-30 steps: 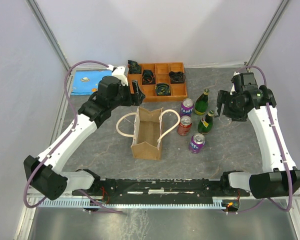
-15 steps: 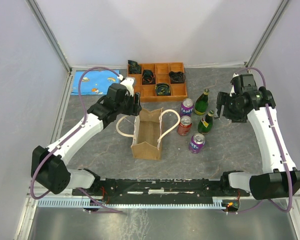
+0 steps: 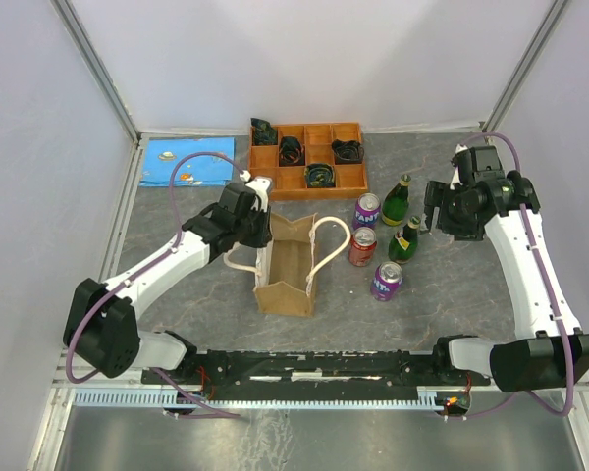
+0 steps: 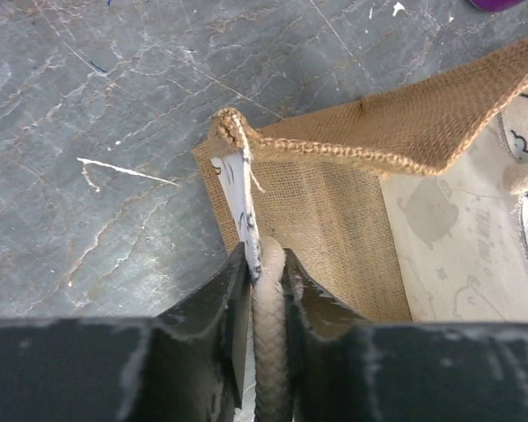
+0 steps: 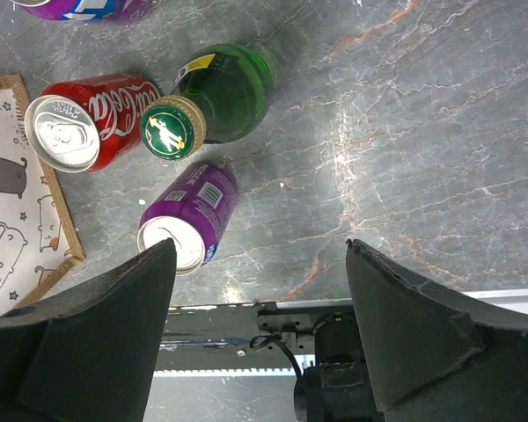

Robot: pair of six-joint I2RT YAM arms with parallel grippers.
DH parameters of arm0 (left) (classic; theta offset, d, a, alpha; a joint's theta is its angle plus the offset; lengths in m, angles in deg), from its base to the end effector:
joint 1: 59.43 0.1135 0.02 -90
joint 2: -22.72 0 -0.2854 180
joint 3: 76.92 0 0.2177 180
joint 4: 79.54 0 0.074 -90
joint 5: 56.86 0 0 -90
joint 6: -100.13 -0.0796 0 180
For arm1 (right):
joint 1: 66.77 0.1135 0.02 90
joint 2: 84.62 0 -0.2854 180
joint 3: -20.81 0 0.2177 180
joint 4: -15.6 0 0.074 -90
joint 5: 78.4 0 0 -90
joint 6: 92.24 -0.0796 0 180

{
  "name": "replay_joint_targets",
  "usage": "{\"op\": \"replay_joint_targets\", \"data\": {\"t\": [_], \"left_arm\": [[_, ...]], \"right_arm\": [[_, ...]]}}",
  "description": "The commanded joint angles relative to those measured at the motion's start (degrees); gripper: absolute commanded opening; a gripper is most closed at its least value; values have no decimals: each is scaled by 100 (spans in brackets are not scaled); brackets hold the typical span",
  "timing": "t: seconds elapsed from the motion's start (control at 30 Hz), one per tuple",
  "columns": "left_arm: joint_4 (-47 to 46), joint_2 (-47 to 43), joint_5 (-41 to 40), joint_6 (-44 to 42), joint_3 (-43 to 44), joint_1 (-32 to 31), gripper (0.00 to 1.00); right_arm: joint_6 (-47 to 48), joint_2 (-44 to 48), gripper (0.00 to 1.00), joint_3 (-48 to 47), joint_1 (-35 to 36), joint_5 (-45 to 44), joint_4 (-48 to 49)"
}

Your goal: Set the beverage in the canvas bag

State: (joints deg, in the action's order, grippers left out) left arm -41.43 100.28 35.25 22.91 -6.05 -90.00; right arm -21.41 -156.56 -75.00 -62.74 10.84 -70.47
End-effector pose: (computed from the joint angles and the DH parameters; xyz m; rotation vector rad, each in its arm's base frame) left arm 0.2428 -0.1468 0.2586 0.3877 2.3585 -0.4084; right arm 0.2018 0.0132 0.3371 0.3549 2.6376 0.1151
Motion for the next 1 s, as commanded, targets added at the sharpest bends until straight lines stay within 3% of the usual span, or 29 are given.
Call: {"op": "replay_joint_targets", "data": {"t": [0.0,0.1,0.53,0.97], "left_arm": [[-229,-17,103,328,-113,-164,14],[-146,-53,39,725,-124,-318,3],[-152,-161,-554,2875,-427,-490,3],[-148,309,-976,3720,221,-723,3]], "right_arm": [[73,41,86,33,19,80,245],[72,40,86,60,18,93,247],[81,208,86,204,11,46,199],[2,292,87,348,18,67,274]]}}
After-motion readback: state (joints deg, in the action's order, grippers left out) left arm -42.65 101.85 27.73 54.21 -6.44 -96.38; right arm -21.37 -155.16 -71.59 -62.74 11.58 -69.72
